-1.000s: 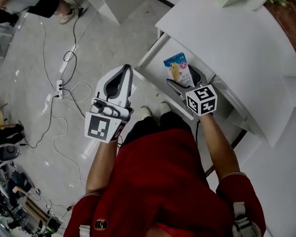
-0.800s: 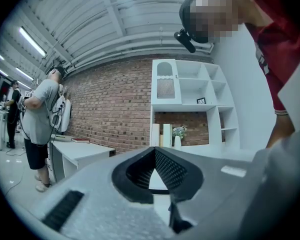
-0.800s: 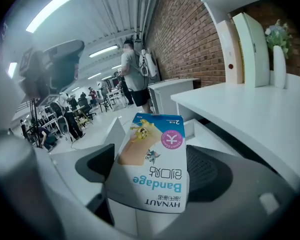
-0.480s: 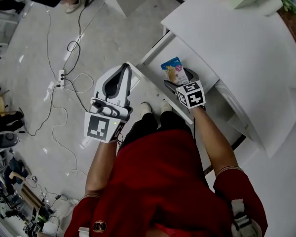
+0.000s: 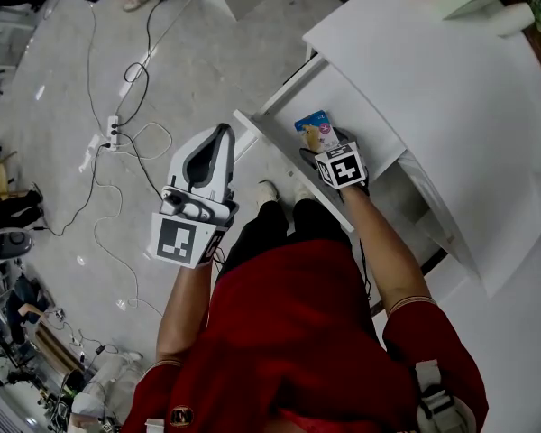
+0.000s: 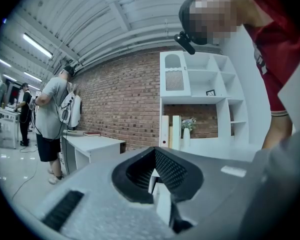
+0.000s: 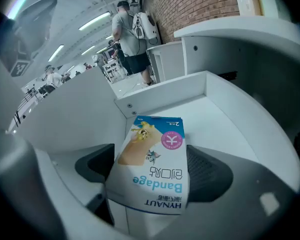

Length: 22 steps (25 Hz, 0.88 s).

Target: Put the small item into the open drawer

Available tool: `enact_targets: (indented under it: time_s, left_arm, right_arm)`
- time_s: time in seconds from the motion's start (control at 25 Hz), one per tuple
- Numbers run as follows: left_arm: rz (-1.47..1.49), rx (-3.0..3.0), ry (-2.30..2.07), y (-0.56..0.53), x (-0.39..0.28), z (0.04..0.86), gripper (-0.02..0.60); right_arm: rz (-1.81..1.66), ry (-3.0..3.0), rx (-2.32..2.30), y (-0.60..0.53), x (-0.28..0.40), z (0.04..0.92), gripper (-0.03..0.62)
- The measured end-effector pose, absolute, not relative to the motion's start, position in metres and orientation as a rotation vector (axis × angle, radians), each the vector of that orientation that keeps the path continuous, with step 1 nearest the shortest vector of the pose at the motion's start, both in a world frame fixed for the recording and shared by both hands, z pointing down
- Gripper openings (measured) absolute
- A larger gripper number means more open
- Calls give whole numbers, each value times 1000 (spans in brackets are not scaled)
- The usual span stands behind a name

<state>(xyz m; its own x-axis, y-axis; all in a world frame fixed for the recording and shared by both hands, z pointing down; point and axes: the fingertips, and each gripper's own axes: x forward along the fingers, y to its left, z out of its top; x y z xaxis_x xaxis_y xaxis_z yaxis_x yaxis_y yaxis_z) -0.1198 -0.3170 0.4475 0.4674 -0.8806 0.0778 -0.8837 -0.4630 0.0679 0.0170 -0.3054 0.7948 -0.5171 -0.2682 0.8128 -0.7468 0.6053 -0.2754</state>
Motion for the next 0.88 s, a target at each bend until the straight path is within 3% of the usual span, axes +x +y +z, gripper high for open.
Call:
enact_targets:
  time_s: [0.32,0.56,0.88]
  left_arm:
    - [76,2581,-1595,-321,-128,464,0]
    - [65,2584,-1593,-205,-188,380,0]
    - [51,2601,-1563,-207,-185,379,0]
  right_arm:
    - [833,-2006,730,-306,14,830,459]
    - [837,-1970,719,-189,-36,754,463]
    - [838,-1970,718,-189,-36,746,477]
